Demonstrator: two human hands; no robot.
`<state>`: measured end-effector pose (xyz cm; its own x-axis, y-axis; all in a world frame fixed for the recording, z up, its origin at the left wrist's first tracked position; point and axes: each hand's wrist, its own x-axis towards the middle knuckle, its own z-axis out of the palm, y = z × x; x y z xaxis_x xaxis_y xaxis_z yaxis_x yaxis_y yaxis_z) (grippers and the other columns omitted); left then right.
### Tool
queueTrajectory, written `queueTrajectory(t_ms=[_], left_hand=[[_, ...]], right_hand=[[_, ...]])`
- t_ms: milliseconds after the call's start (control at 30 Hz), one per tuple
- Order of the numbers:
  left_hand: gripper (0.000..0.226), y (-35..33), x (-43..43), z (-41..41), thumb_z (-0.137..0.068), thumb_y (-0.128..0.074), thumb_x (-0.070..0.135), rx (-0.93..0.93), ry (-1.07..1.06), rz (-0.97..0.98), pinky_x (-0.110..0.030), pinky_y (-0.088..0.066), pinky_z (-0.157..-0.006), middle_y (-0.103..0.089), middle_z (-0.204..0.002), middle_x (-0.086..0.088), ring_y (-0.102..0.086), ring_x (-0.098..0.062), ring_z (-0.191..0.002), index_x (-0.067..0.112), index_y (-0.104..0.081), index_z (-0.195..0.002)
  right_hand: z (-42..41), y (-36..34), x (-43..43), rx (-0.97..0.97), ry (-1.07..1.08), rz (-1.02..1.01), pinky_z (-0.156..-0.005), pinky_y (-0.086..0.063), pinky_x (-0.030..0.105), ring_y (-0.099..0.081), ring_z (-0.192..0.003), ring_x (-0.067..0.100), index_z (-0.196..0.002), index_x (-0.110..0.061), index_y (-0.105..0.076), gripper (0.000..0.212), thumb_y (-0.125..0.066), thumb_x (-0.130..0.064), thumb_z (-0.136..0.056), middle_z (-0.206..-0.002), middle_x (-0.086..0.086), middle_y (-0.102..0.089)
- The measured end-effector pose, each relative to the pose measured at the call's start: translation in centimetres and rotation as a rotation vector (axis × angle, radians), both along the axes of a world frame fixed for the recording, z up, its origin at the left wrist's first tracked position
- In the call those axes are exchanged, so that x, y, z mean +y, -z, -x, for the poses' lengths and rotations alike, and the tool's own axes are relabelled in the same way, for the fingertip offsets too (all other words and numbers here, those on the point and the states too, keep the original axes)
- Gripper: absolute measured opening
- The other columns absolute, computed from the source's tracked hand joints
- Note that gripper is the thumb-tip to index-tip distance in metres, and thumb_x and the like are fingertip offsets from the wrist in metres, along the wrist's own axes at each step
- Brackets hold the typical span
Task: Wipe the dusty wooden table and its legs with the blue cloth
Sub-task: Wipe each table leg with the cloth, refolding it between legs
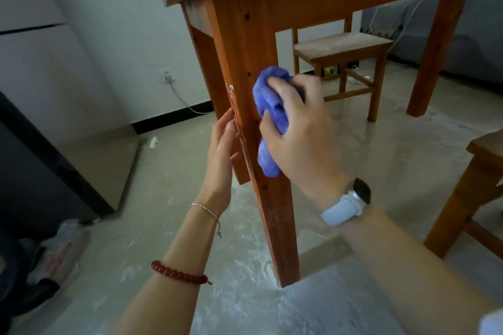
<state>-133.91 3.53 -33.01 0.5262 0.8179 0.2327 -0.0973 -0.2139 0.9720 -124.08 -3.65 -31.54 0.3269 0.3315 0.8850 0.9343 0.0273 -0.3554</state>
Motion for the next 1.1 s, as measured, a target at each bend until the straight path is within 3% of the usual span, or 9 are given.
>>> queueTrajectory(t_ms=[167, 433, 567, 667, 767, 833, 900, 1000, 1100], left_hand=[[0.030, 0.0, -0.2, -0.1, -0.083, -0.036, 0.055, 0.024, 0.022, -0.040, -0.049, -0.031, -0.108, -0.043, -0.137, 0.012, -0.043, -0.012, -0.125, 0.052, -0.040, -0.113], [0.035, 0.5, 0.0, -0.3, -0.094, -0.036, 0.043, -0.036, 0.016, -0.010, -0.043, -0.037, -0.105, -0.049, -0.132, 0.016, -0.051, -0.003, -0.116, 0.039, -0.040, -0.128], [0.039, 0.8, 0.3, -0.4, -0.093, -0.038, 0.045, -0.030, 0.031, -0.033, -0.045, -0.036, -0.106, -0.046, -0.136, 0.013, -0.047, -0.008, -0.122, 0.038, -0.037, -0.131], [0.045, 1.1, 0.9, -0.2, -0.089, -0.037, 0.048, -0.006, 0.042, -0.061, -0.043, -0.035, -0.106, -0.042, -0.139, 0.012, -0.044, -0.011, -0.126, 0.040, -0.032, -0.132], [0.045, 1.9, 1.1, 0.1, -0.085, -0.037, 0.049, -0.001, 0.062, -0.102, -0.033, -0.036, -0.099, -0.043, -0.136, 0.018, -0.043, -0.006, -0.125, 0.043, -0.033, -0.130], [0.038, 3.3, 0.9, 0.3, -0.091, -0.039, 0.045, 0.007, 0.044, -0.093, -0.026, -0.037, -0.094, -0.046, -0.129, 0.023, -0.045, -0.001, -0.121, 0.044, -0.033, -0.129], [0.038, 5.4, 0.7, 0.6, -0.094, -0.039, 0.039, 0.048, 0.011, -0.066, -0.024, -0.035, -0.093, -0.045, -0.125, 0.023, -0.046, 0.002, -0.116, 0.042, -0.031, -0.131], [0.036, 7.9, 0.2, 1.0, -0.094, -0.040, 0.033, 0.104, 0.005, 0.002, -0.015, -0.041, -0.089, -0.051, -0.121, 0.022, -0.053, 0.009, -0.104, 0.036, -0.038, -0.130], [0.030, 9.2, -0.1, 1.2, -0.095, -0.041, 0.027, 0.123, 0.023, 0.012, -0.018, -0.044, -0.095, -0.052, -0.130, 0.010, -0.052, -0.002, -0.116, 0.035, -0.043, -0.124]], right_hand=[[0.7, 6.6, -1.4, 0.063, -0.011, 0.203, -0.063, -0.048, 0.023, -0.058, -0.087, 0.023, -0.118, -0.011, -0.052, 0.042, -0.044, -0.029, -0.081, -0.109, 0.012, -0.053], [0.9, -0.1, 0.6, 0.064, 0.041, -0.055, -0.077, -0.041, 0.019, -0.055, -0.096, 0.024, -0.115, -0.006, -0.057, 0.038, -0.044, -0.024, -0.084, -0.109, 0.015, -0.054], [1.2, 4.9, 1.4, -0.045, -0.003, -0.085, -0.085, -0.039, 0.021, -0.049, -0.102, 0.026, -0.121, -0.013, -0.049, 0.037, -0.050, -0.020, -0.085, -0.119, 0.010, -0.044], [1.1, 15.3, 0.4, -0.143, -0.036, 0.112, -0.068, -0.050, 0.033, -0.047, -0.094, 0.027, -0.117, -0.022, -0.050, 0.038, -0.052, -0.015, -0.080, -0.115, 0.005, -0.042], [-0.2, 25.1, -2.0, -0.097, -0.148, 0.473, -0.052, -0.052, 0.028, -0.048, -0.087, 0.022, -0.102, -0.023, -0.060, 0.034, -0.045, -0.016, -0.072, -0.107, -0.002, -0.042], [-1.1, 27.9, -3.5, -0.025, -0.201, 0.656, -0.050, -0.054, 0.032, -0.045, -0.088, 0.017, -0.096, -0.025, -0.062, 0.035, -0.042, -0.018, -0.068, -0.103, -0.006, -0.039], [-1.2, 26.8, -4.0, -0.008, -0.198, 0.567, -0.053, -0.055, 0.029, -0.042, -0.088, 0.015, -0.100, -0.027, -0.058, 0.037, -0.041, -0.021, -0.067, -0.102, -0.006, -0.040], [0.1, 20.0, -3.2, -0.054, -0.195, 0.198, -0.066, -0.047, 0.026, -0.048, -0.088, 0.020, -0.109, -0.026, -0.054, 0.041, -0.052, -0.016, -0.069, -0.109, 0.000, -0.044], [1.2, 16.7, -1.3, -0.056, -0.155, -0.014, -0.077, -0.041, 0.031, -0.047, -0.089, 0.026, -0.113, -0.022, -0.054, 0.044, -0.058, -0.011, -0.071, -0.113, 0.006, -0.043]])
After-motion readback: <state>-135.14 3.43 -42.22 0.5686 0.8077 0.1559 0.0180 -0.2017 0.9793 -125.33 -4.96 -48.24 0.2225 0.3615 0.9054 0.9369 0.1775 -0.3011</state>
